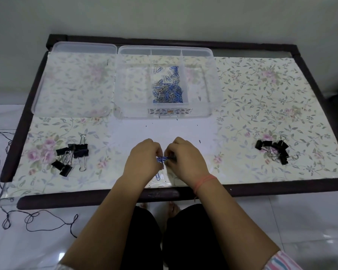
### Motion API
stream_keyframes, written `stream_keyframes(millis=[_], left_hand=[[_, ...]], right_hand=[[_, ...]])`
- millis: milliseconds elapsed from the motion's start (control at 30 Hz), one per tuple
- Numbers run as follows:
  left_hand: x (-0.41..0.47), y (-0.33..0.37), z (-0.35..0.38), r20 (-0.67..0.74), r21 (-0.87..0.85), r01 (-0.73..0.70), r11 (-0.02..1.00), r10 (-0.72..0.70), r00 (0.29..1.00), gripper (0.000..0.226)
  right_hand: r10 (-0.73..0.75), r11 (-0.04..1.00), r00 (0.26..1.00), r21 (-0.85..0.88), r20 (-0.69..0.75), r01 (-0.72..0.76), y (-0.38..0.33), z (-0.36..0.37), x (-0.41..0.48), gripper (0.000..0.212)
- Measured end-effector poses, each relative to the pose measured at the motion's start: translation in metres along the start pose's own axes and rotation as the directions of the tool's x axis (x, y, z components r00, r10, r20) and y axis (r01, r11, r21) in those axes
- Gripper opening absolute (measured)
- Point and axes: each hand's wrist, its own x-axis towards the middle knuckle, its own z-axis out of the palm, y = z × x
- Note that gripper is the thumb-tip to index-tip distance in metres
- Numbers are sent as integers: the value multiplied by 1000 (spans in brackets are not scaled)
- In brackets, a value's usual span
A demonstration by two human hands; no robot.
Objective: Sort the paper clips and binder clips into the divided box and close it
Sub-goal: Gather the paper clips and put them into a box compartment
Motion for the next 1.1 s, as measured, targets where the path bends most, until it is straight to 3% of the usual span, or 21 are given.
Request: stream_keyframes(millis=[233, 333, 633, 733, 800, 867, 933, 1000, 1100], left_hand=[[0, 0, 7, -76, -5, 44, 999, -44, 996, 15], [-1, 0, 9, -108, -7, 50, 999, -50, 993, 18], [-3, -10, 5, -93, -184, 70, 980, -89, 992, 21], [-5, -12, 1, -20, -297, 96, 950, -107, 994, 25], [-8, -13, -7, 79, -499, 161, 851, -140, 987, 28], [-10, -13, -16, 215, -735, 267, 624, -159, 964, 30], [-10, -11, -22, 339, -868, 369, 332, -147, 929, 27], [-8, -10, -24, 417, -901, 427, 81, -115, 902, 27], [-9, -9, -25, 479, -876, 469, -115, -96, 872, 30]], right_hand=[[16, 980, 997, -200, 74, -1, -3, 6, -5, 19], [15, 978, 998, -209, 57, -3, -4, 9, -7, 19], [-28, 994, 1000, -110, -11, 27, -1, 6, -8, 16], [66, 997, 997, -47, -33, -68, 5, 3, -7, 17], [202, 966, 978, 173, -50, -191, 9, -2, -9, 8], [324, 791, 946, 544, 13, -279, 11, -8, -10, 9], [318, 461, 936, 837, 154, -295, 11, -12, -13, 15], [230, 160, 935, 937, 270, -310, 13, -16, -14, 19], [112, -120, 916, 920, 386, -373, 20, -20, -15, 24]])
